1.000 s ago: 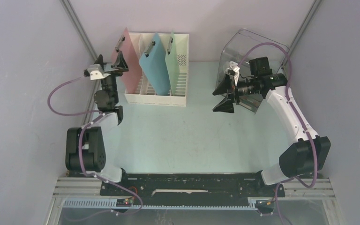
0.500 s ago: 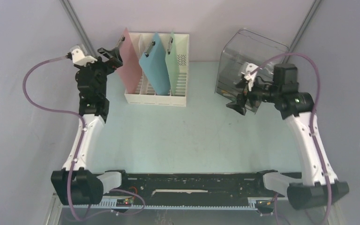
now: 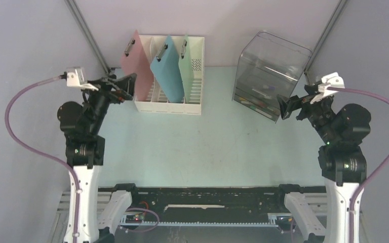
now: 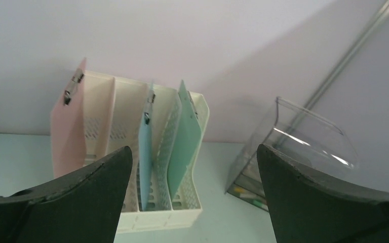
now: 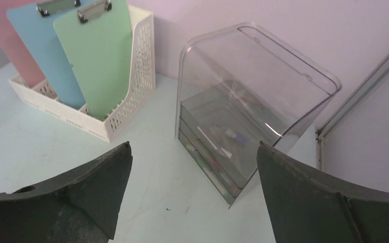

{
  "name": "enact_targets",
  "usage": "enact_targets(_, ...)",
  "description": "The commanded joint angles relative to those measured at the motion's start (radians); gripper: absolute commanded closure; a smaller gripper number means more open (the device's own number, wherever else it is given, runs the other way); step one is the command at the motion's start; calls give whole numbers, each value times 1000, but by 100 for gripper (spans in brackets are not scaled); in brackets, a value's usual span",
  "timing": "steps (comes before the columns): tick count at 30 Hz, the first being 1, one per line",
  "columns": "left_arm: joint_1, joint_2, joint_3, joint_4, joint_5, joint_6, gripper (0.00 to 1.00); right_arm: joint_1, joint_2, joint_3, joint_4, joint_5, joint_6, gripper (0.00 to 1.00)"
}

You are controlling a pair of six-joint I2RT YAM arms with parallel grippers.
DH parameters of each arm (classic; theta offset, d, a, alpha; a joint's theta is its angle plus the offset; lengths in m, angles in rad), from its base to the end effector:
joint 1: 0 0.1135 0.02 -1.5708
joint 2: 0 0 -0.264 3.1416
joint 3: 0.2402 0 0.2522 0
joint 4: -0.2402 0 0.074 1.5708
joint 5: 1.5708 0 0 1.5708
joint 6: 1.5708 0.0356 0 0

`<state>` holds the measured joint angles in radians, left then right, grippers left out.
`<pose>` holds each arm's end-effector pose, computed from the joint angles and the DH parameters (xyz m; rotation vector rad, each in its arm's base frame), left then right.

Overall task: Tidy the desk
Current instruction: Place the folder in the storage box, then reset both arms

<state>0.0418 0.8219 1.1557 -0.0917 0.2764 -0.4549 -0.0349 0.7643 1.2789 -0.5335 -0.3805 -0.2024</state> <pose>0.1574 -0.0031 0.4698 -0.0984 1.3540 -0.5320 0.1206 0.0090 0.4670 -0.4248 1.5318 0.1173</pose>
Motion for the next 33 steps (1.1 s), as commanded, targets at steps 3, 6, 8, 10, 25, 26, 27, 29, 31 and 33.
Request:
enact_targets(3,2,-134,-129,-40,152,-25,0,1,-98,8,-21,169,155,0)
enact_targets(6,-4,-174,-148,-44,173,-42,0,-4,-163,9,-53,182,185,0)
enact_targets(8,-9,-183,-145,-45,199,-63,0,-29,-211,9,-68,165,197,0)
enact_targets(10,-11,-186,-133,-52,230,-87,0,-78,-252,9,-83,136,198,0)
enact_targets(25,-11,-253,-43,-242,268,-140,0,-117,-344,9,-65,40,223,0)
enact_targets(26,-11,-258,-42,-245,271,-145,0,-117,-351,8,-68,39,219,0)
enact_targets(27,-11,-263,-41,-252,270,-147,0,-118,-356,8,-71,37,214,0)
enact_targets(29,-11,-278,-41,-267,268,-146,0,-119,-370,3,-68,35,210,0)
enact_targets(31,-11,-293,-47,-279,255,-142,0,-119,-377,-10,-59,36,212,0)
enact_targets(33,-11,-302,-49,-292,250,-132,0,-119,-376,-20,-48,30,218,0)
